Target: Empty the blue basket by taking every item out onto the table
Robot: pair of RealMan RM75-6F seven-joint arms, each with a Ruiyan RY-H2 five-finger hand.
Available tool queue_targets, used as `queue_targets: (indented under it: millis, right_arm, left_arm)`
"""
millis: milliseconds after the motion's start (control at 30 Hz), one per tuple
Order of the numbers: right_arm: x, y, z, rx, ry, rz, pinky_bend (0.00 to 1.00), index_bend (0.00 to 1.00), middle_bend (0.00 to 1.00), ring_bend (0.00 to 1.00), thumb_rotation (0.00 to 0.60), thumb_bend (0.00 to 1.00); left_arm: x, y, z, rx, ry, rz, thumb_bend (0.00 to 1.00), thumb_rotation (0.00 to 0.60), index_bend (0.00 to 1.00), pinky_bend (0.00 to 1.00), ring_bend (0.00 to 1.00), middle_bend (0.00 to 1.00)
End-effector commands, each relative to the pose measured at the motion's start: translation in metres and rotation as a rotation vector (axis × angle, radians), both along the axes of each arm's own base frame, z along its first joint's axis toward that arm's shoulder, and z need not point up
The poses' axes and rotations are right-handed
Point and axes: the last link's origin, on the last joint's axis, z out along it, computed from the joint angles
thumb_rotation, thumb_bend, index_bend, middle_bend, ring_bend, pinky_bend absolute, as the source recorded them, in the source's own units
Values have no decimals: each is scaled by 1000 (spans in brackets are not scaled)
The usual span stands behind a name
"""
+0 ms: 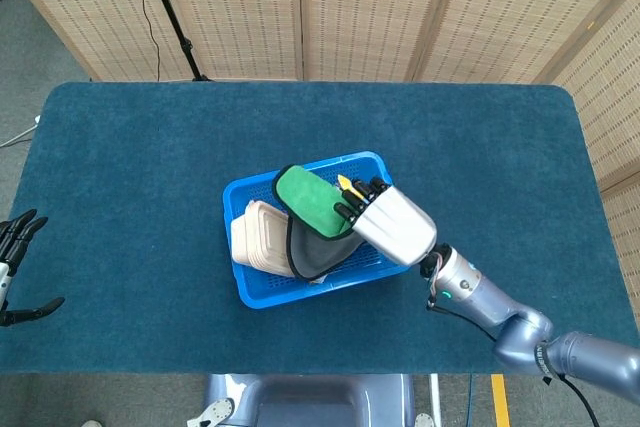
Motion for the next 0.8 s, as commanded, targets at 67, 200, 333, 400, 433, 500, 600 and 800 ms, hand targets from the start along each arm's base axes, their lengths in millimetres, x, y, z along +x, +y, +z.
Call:
queue_targets:
  millis: [67, 200, 333, 400, 433, 500, 600, 800]
  right_arm:
    - [2, -19, 49, -123, -96, -45, 706, 669, 583, 461, 600, 827]
    - [-6, -45, 110, -297, -173, -129, 706, 669, 583, 461, 600, 831]
    - [-25, -62, 144, -379, -192, -245, 706, 668, 583, 461, 600, 832]
    - [-45, -68, 150, -385, -162, -317, 706, 667, 583, 461, 600, 832]
    - [-55, -70, 150, -385, -146, -347, 706, 666, 583, 461, 600, 832]
    - [-81, -77, 144, -367, -111, -428, 706, 665, 583, 461, 600, 832]
    - [-115, -85, 128, -333, -56, -520, 706, 663, 583, 461, 600, 831]
    - [-167, -89, 80, -210, 14, -640, 706, 659, 585, 461, 600, 831]
  left_arm:
    - [0, 0, 0, 0, -1, 2, 0, 600, 0, 0, 0, 0]
    - [-1, -1, 1, 2, -6, 3, 0, 600, 0, 0, 0, 0]
    - [-1, -2, 1, -1, -6, 5, 0, 600, 0, 0, 0, 0]
    - [0, -2, 1, 1, -8, 2, 0, 600, 0, 0, 0, 0]
    - [0, -2, 0, 1, -8, 0, 0, 600, 0, 0, 0, 0]
    - [1, -2, -1, -3, -5, -4, 0, 600, 0, 0, 0, 0]
    - [1, -1, -2, -12, 0, -5, 0, 600, 0, 0, 0, 0]
    - [-1, 3, -2, -9, -1, 9, 0, 600, 0, 0, 0, 0]
